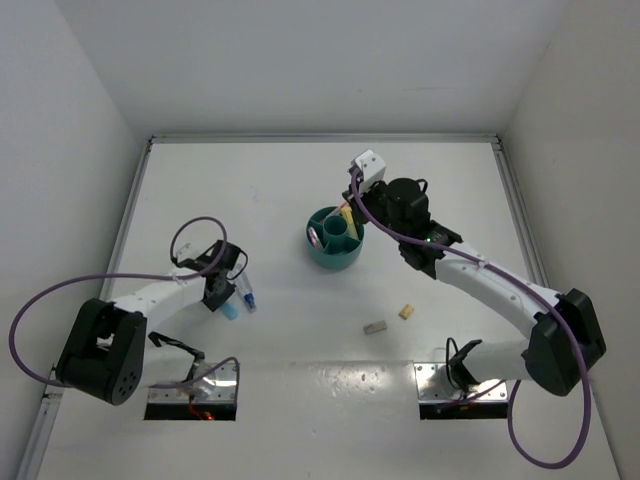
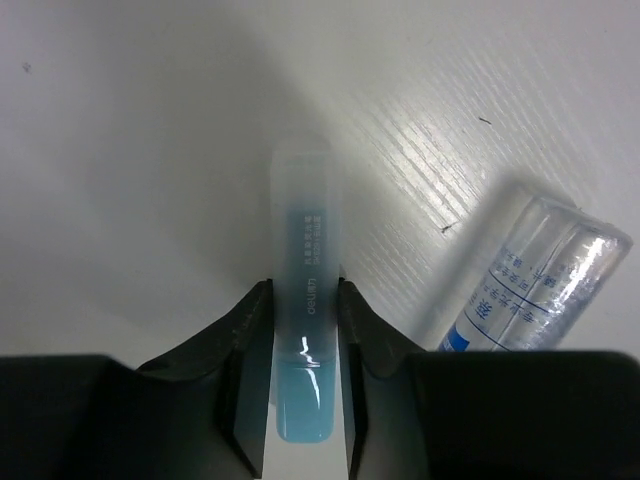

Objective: Sort the stationery into containers
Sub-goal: Grab a piece of stationery with the left arm, then place the stationery into the container

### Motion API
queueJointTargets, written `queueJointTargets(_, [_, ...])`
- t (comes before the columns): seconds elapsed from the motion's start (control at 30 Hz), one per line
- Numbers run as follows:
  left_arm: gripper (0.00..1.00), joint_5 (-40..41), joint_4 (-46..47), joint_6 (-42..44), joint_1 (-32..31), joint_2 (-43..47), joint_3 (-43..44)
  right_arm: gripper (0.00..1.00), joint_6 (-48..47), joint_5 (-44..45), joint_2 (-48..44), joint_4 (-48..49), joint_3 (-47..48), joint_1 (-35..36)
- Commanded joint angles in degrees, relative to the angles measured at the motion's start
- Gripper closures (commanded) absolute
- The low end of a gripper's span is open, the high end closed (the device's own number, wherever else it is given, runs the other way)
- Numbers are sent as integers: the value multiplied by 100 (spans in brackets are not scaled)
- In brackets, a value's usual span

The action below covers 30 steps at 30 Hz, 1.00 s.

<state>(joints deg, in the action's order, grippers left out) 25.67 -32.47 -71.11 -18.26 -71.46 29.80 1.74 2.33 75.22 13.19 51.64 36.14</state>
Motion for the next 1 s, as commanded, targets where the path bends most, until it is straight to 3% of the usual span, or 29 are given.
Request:
queueJointTargets(0.0, [74,-290,171,-17,103,-192,-71,98,142,-92,-218,193,-5,-19])
queueJointTargets(0.2, [100,-291,-417,439,-97,456,630,98,3,-144,-323,27,-5,-72])
queueJointTargets(0.3, [100,-352,-104,1334,-553,1159,1421,100,-566,-390,-324,-315,135,-72])
queueJointTargets(0.37, [100,-606,510,2326,-757,1344,1799,100,-753,-234,-394,-387,136,-72])
queueJointTargets(0.43, [100,-1053,1196,2706,-890,1407,1854,100,-859,266,-447,-335,136,-72])
queueJointTargets(0.5, [100,-1710,2241,3190,-960,1153,2081,100,-1008,958,-587,-186,66,-72])
queueJointTargets(0.63, [100,-2697,3919,3569,-1214,-480,2643,98,-1438,2103,-885,612,-399,-72])
queueJointTargets(0.8, [100,-3199,4854,3840,-1662,-1975,3898,100,-2080,3176,-1465,1923,-1303,-186])
queueJointTargets(0.97, [100,-3349,5093,4035,-2032,-3109,4937,100,-2195,3177,-1914,2013,-1665,-239])
